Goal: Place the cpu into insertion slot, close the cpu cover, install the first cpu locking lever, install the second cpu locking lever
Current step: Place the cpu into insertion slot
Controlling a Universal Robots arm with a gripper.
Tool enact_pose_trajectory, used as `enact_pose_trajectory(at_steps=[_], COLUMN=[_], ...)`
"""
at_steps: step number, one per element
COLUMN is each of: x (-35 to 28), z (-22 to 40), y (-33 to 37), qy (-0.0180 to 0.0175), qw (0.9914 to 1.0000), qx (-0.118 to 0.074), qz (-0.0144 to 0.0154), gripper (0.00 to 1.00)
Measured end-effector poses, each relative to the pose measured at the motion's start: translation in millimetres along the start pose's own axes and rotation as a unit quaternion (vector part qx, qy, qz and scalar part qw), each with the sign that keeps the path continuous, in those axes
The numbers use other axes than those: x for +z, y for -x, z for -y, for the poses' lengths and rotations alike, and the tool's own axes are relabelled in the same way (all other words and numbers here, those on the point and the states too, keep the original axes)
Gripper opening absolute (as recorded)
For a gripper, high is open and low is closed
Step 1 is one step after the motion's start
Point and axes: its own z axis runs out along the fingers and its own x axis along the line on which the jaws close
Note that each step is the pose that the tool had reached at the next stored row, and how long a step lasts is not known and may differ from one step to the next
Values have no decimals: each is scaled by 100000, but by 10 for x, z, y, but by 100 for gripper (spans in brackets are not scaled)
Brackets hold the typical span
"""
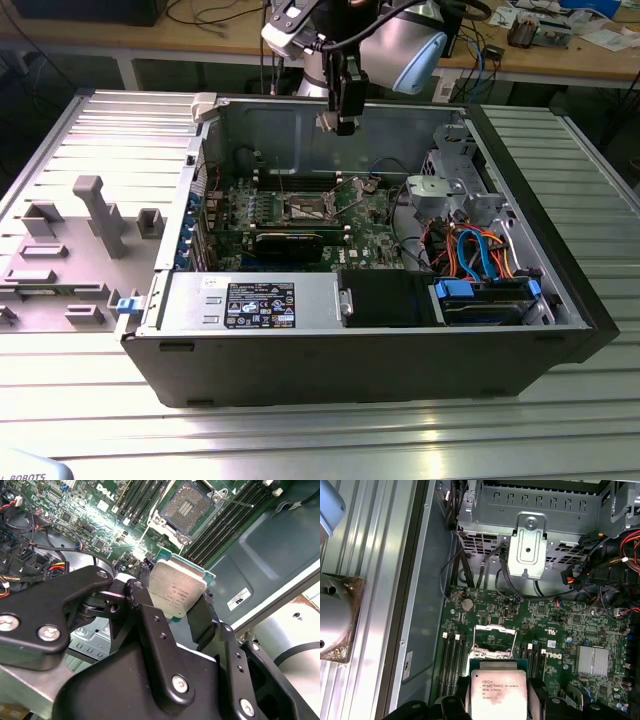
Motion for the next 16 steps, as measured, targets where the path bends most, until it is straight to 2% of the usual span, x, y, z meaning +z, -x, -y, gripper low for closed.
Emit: enact_pose_trajectory(at_steps=[16], x=[45], z=[4], y=[1], qy=[-2], qw=[100000], qx=[-2], qz=[2], gripper=[54])
